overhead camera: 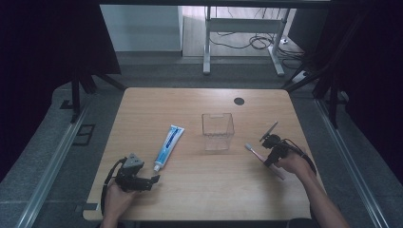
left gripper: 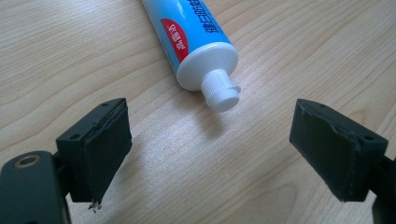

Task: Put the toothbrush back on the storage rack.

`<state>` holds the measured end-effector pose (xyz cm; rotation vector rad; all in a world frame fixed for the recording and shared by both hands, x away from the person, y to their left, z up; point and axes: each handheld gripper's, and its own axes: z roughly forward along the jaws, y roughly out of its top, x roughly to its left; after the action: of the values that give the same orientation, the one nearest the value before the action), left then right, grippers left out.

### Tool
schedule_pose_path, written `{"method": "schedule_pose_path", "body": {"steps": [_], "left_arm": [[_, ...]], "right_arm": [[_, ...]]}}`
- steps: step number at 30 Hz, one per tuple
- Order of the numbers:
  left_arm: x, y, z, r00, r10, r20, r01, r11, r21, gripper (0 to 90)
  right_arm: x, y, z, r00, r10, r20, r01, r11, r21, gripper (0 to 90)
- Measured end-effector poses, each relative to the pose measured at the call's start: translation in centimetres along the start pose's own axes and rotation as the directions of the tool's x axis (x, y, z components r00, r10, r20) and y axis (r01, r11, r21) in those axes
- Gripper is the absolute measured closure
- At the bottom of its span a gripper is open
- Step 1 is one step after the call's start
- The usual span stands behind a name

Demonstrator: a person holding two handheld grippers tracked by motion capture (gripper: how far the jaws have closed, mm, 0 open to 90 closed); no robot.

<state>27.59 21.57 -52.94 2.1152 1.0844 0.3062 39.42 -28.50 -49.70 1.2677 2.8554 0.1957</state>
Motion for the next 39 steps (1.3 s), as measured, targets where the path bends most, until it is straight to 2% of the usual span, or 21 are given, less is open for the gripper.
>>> {"method": "schedule_pose_path", "body": {"steps": [4, 21, 24, 30, 39], "left_arm": [[-0.1, 0.0, 0.0, 1.0, -0.001, -0.002, 0.001, 1.0, 0.002, 12.7], [-0.2, 0.0, 0.1, 1.0, 0.004, 0.003, -0.004, 1.0, 0.001, 12.7], [-0.2, 0.0, 0.2, 1.0, 0.006, 0.004, -0.006, 1.0, 0.003, 12.7], [-0.3, 0.0, 0.2, 0.9999, 0.008, 0.008, -0.008, 1.0, 0.0, 12.6], [-0.5, 0.1, 0.4, 0.9995, 0.027, 0.016, -0.027, 0.9996, 0.004, 12.6]], "right_arm": [[-0.1, -0.3, -0.6, 0.9998, 0.017, -0.009, -0.018, 1.0, -0.024, 79.6], [0.7, -1.5, -2.9, 0.9995, -0.008, -0.029, 0.004, 0.991, -0.132, 79.6], [0.9, -1.8, -3.4, 0.9992, -0.012, -0.038, 0.006, 0.986, -0.168, 79.7], [1.1, -2.0, -4.1, 0.9989, -0.018, -0.044, 0.009, 0.98, -0.199, 79.6], [1.5, -2.4, -5.3, 0.9984, -0.026, -0.051, 0.011, 0.963, -0.27, 79.6]]}}
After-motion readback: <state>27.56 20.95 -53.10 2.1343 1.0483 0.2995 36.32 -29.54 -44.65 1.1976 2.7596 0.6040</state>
